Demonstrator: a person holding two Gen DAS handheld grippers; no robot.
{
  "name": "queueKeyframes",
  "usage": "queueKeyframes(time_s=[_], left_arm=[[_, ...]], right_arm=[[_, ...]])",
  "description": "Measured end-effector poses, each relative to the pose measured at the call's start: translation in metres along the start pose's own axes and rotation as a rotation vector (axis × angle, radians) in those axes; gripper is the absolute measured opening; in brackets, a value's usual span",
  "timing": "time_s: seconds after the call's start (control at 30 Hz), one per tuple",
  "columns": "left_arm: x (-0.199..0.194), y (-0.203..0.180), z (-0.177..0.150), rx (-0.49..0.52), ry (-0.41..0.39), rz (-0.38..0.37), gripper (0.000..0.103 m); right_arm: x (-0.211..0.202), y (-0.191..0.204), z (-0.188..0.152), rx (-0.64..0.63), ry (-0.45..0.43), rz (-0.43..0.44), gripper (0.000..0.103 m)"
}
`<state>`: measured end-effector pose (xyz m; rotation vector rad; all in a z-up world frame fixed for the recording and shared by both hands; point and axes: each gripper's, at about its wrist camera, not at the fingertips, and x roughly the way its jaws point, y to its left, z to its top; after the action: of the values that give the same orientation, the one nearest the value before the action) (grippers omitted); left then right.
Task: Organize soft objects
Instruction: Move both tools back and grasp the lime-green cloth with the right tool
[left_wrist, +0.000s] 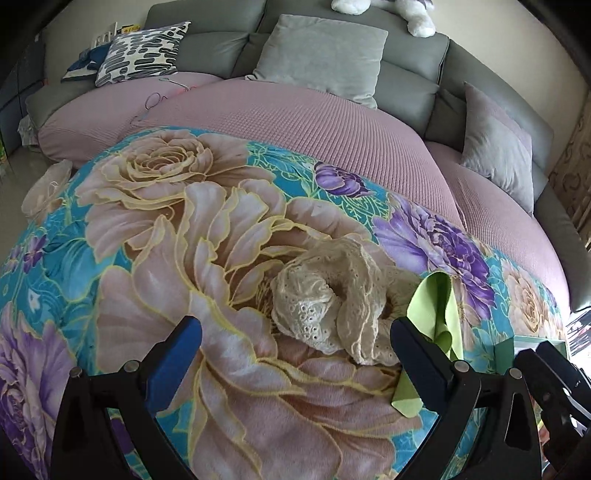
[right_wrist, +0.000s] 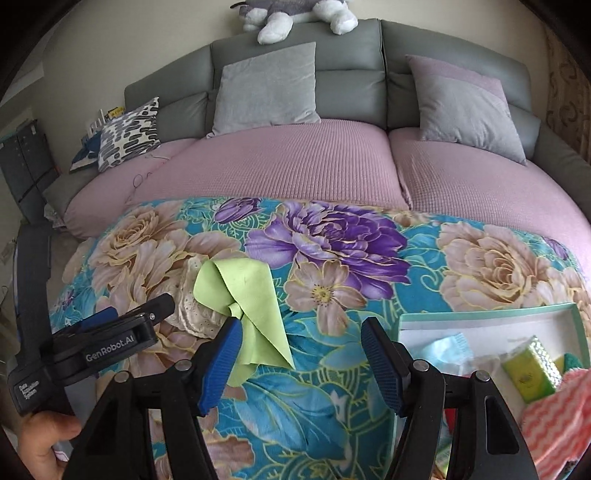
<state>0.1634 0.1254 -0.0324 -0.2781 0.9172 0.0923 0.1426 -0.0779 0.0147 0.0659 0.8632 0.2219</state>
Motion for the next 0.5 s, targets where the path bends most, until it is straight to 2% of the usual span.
queueKeyframes(time_s=[0.33, 0.4, 0.5], left_arm=[[0.021, -0.006, 0.001, -0.007, 0.011, -0.041, 0.1], [0.025, -0.008, 0.002, 0.0, 0.013, -0.043, 0.085], [0.029, -0.012, 0.001, 0.012, 0.025, -0.057, 0.076]], right_arm=[[0.03, 0.006, 0.01, -0.011, 0.023, 0.012, 0.071], [0.036, 0.007, 0.011, -0.01, 0.028, 0.018, 0.071], [0.044, 0.01, 0.013, -0.018, 0.038, 0.026, 0.071]])
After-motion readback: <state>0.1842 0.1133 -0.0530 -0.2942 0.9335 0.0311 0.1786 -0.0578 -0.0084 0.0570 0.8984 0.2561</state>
